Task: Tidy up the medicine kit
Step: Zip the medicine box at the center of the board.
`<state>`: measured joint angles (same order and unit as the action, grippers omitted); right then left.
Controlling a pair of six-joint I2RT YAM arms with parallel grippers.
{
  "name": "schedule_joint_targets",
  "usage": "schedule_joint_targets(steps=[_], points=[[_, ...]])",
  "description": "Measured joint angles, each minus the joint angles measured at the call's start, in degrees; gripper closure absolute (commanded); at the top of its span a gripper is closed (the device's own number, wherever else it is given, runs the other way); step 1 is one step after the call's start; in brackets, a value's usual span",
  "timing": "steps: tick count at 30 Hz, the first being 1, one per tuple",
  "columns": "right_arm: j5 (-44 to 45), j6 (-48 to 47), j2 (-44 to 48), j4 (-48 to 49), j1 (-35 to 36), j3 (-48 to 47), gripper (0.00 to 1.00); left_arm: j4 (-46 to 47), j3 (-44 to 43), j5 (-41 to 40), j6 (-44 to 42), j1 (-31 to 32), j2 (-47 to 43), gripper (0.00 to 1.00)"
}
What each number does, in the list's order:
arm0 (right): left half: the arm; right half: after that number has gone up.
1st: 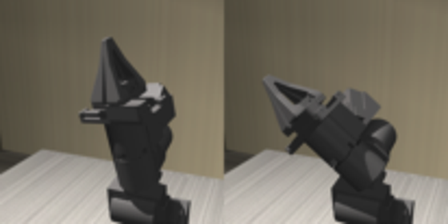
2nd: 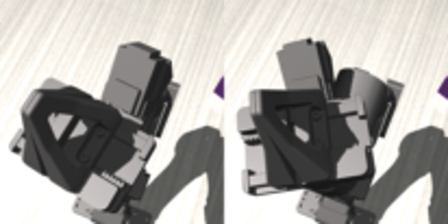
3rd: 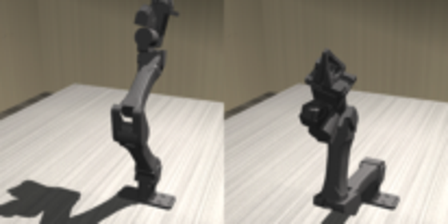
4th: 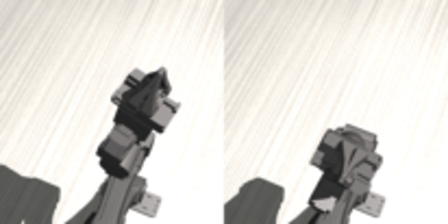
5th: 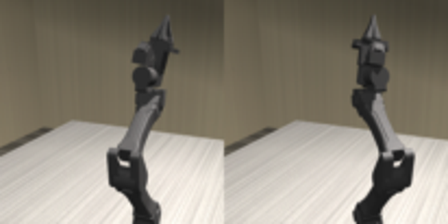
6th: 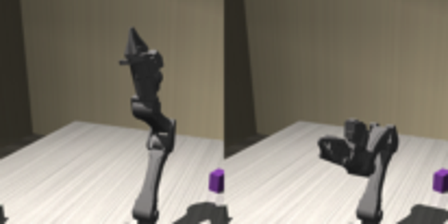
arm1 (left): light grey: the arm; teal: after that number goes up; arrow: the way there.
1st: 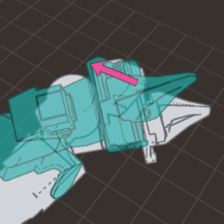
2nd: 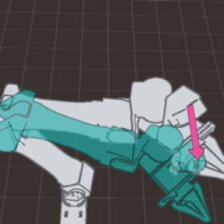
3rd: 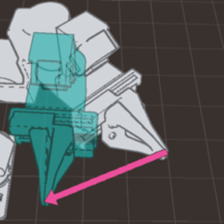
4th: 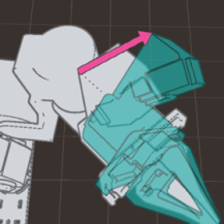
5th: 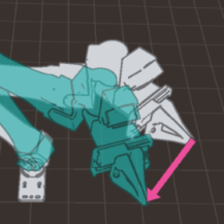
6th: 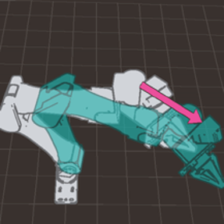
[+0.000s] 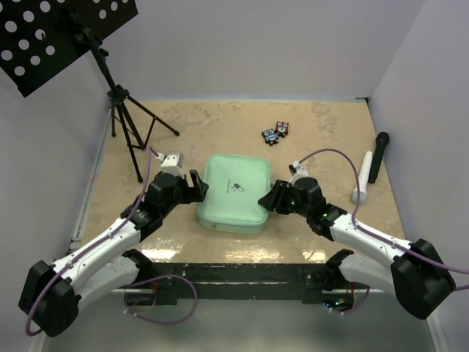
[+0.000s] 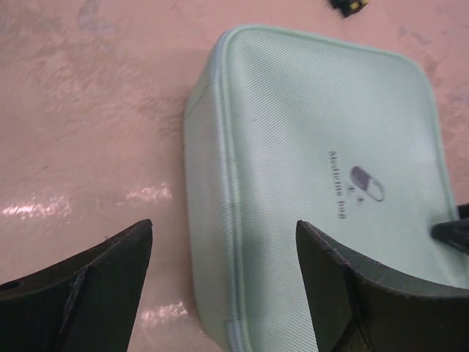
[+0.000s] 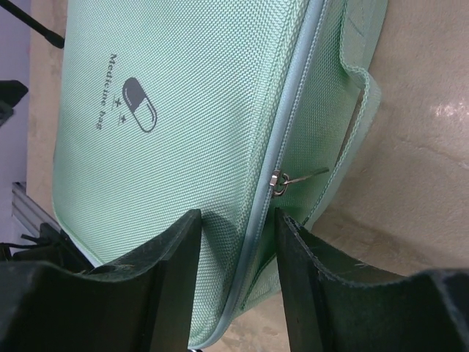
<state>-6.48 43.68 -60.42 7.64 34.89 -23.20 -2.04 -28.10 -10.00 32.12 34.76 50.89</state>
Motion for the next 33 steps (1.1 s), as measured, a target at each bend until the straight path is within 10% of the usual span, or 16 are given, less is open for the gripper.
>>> schedule_joint_targets(steps=[16, 33], points=[[0.9, -1.7, -7.2, 1.0, -0.5, -4.0, 0.54, 2.4, 2.3, 17.3, 1.4, -4.8, 8.4, 0.38], [10.5, -12.1, -16.0, -6.0, -4.6, -20.8, 0.52, 14.8, 3.5, 15.7, 6.4, -5.3, 15.1, 0.59]])
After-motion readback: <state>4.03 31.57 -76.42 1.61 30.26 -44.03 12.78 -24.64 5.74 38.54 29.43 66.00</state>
